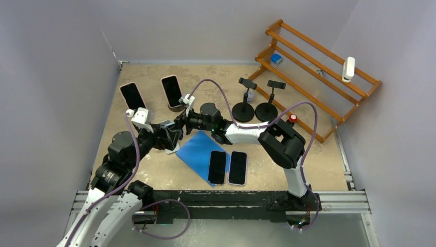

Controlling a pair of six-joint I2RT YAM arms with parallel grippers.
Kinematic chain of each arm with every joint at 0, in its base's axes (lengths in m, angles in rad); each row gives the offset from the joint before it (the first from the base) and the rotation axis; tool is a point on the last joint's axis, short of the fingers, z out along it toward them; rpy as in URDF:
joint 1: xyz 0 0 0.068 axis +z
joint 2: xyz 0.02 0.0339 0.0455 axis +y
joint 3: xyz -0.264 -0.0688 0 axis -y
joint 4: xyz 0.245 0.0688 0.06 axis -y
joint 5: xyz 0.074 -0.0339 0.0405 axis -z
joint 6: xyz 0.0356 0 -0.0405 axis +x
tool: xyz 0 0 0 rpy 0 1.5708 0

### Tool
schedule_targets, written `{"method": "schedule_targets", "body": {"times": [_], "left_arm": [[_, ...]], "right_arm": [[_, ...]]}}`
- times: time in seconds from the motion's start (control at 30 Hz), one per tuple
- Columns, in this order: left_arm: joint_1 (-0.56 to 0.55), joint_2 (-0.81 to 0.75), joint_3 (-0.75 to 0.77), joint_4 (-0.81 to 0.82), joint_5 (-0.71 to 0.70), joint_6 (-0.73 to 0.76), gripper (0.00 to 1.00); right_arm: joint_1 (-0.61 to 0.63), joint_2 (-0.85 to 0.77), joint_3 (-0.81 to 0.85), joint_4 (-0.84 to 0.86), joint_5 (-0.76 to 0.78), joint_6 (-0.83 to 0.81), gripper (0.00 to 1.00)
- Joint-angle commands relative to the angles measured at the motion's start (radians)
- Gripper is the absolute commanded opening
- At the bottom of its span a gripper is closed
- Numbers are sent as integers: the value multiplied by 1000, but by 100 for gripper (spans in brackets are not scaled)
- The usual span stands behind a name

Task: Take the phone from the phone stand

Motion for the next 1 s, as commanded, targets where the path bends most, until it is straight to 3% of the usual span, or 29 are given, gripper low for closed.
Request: {"method": "schedule_targets", "body": {"times": [0.0,0.5,0.77,0.97], "left_arm": [[-4,9,17,26,21,20,94],[-3,9,15,31,26,20,93],[-4,12,13,31,29,20,93],[-3,17,13,31,30,20,93]], "right_arm": [[-2,-20,-18,48,-4,-27,83],[-58,-158,-136,127,28,-5,88],[-122,-81,-134,161,-119,47,80],[-122,-20,-87,117,-144,15,78]]}}
